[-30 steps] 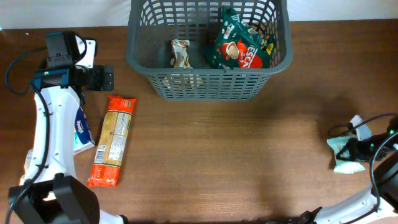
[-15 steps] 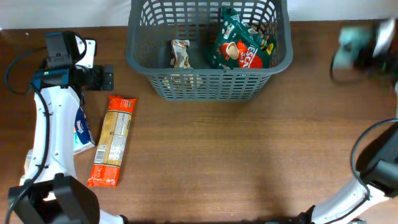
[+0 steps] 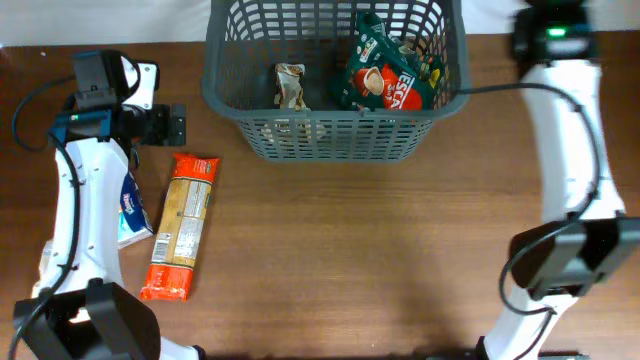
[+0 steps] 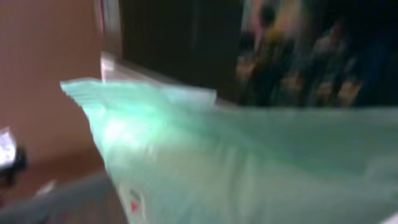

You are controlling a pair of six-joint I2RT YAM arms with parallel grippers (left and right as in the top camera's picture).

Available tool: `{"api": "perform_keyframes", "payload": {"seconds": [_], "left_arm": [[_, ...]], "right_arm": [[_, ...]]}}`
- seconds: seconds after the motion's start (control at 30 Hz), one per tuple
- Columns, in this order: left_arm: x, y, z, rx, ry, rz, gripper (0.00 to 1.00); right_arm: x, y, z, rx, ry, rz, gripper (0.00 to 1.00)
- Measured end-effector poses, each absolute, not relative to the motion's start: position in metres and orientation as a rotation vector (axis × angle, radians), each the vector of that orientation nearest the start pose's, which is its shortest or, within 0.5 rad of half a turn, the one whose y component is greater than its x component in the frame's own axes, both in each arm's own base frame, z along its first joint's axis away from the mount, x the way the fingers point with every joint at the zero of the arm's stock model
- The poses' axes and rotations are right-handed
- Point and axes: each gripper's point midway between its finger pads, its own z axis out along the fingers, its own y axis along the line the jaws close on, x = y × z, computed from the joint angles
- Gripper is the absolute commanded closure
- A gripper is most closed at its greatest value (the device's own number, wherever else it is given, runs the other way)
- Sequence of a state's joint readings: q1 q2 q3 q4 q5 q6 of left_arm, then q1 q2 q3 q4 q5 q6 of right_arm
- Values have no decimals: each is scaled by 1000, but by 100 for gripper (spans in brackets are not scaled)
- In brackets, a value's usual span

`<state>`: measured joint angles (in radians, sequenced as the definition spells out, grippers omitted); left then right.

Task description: Pack container

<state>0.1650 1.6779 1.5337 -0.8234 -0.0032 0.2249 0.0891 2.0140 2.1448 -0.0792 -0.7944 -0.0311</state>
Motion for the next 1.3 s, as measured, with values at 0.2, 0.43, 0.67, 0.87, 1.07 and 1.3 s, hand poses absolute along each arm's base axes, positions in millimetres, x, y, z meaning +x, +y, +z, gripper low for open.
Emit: {"api": "perform_keyframes", "payload": {"seconds": [0.2, 0.43, 0.67, 0.87, 1.07, 1.3], "left_arm": [[433, 72, 198, 77, 2544, 152, 1], [433, 72, 198, 77, 2544, 152, 1], [433, 72, 198, 77, 2544, 152, 1], [433, 72, 198, 77, 2545, 152, 1], [433, 73, 198, 73, 2543, 164, 1], [429, 96, 199, 12, 2547, 240, 1]], "right_arm": [[564, 258, 338, -802, 1689, 518, 97], [570, 243, 286, -815, 1866, 372, 92], [563, 228, 262, -872, 1959, 299, 36], [556, 224, 249, -896, 2016, 295, 18], [569, 226, 271, -870, 1921, 258, 18], [571, 158, 390, -459, 1884, 21, 1]]}}
